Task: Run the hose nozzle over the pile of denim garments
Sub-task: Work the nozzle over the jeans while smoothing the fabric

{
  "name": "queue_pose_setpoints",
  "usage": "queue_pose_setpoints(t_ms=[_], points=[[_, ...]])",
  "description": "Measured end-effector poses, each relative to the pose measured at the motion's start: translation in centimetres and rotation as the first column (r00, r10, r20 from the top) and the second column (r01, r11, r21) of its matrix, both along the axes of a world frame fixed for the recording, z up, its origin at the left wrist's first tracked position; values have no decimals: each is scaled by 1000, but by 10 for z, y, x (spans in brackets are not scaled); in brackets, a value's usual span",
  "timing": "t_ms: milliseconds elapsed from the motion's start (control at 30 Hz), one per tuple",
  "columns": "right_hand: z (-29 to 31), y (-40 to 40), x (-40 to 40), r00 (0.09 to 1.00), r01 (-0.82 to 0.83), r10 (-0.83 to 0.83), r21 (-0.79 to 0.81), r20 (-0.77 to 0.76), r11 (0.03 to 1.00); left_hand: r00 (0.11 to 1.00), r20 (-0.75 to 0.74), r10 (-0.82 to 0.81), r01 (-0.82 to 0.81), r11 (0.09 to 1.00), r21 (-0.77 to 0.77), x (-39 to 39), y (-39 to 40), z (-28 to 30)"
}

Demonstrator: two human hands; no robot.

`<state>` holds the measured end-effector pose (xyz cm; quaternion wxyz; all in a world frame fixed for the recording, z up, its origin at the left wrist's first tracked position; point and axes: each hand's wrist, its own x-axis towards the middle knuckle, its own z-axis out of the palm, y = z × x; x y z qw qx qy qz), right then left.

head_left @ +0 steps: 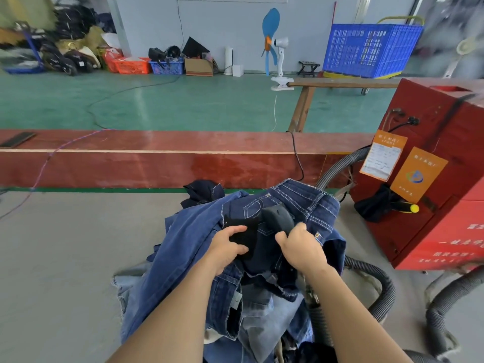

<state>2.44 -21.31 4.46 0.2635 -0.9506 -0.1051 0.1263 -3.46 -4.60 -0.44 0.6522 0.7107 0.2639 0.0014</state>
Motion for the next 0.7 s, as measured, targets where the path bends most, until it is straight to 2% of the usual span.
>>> queue_pose_setpoints(t_ms=[100,167,300,400,467,500,567,633,700], points=[[-2,10,-3,993,3,11,-118,121,993,1000,4,-1,1,1000,28,-1,1,0],[0,9,1,987,21,-2,-114,161,993,1000,11,-1,0,999,48,-1,2,-1],[18,-2,16,985,126,-146,189,95,974,1000,3,-8,8,994,106,0,3,-2],[42,-21,22,904,268,-370,387,216,882,1000,1,-14,13,994,113,0,3,-1],[58,-35,21,845,280,-440,451,303,848,1000,9,-25,24,994,109,0,4,0],[63,-40,18,848,257,-422,447,321,857,999,20,-27,25,995,94,1,4,0],[67,-39,9,907,174,-292,359,304,917,999,47,-13,10,999,54,2,2,0],[60,-28,-4,968,41,-93,219,231,975,998,64,18,-18,1000,13,3,1,-2],[49,-15,-13,980,-100,89,50,181,994,997,60,47,-45,998,-37,4,-1,-4]])
